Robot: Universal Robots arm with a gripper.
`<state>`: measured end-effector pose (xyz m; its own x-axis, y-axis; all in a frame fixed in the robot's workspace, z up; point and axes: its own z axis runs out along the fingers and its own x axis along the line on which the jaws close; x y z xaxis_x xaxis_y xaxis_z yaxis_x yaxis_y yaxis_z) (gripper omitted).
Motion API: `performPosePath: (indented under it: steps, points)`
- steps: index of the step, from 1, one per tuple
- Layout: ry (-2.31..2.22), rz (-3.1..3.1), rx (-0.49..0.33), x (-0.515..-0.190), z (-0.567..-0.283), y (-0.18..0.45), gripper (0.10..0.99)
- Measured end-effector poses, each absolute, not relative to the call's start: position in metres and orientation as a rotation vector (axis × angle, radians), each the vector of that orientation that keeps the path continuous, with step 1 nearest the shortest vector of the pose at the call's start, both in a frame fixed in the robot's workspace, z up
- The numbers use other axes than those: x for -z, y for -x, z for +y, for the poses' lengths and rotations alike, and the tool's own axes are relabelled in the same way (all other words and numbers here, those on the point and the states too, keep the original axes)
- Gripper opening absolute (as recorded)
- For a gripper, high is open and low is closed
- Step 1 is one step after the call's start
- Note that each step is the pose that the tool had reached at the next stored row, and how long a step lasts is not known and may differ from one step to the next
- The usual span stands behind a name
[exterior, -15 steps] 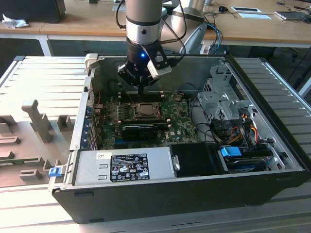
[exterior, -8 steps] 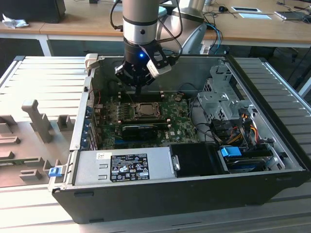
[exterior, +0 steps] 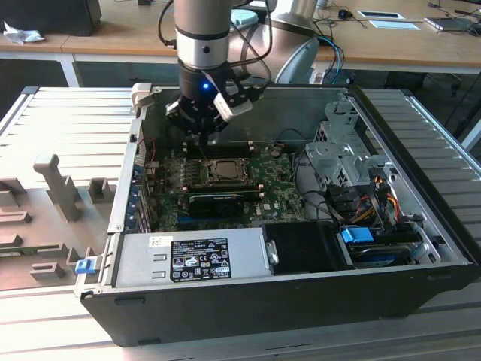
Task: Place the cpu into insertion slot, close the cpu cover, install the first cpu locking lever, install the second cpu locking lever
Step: 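Install the first cpu locking lever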
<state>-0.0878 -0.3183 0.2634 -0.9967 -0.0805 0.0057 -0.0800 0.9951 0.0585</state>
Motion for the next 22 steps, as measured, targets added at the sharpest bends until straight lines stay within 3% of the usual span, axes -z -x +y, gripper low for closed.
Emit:
performPosePath:
  steps: [22]
  points:
    - [-0.126,-3.130,0.091,-0.257,-0.291,0.105,0.106]
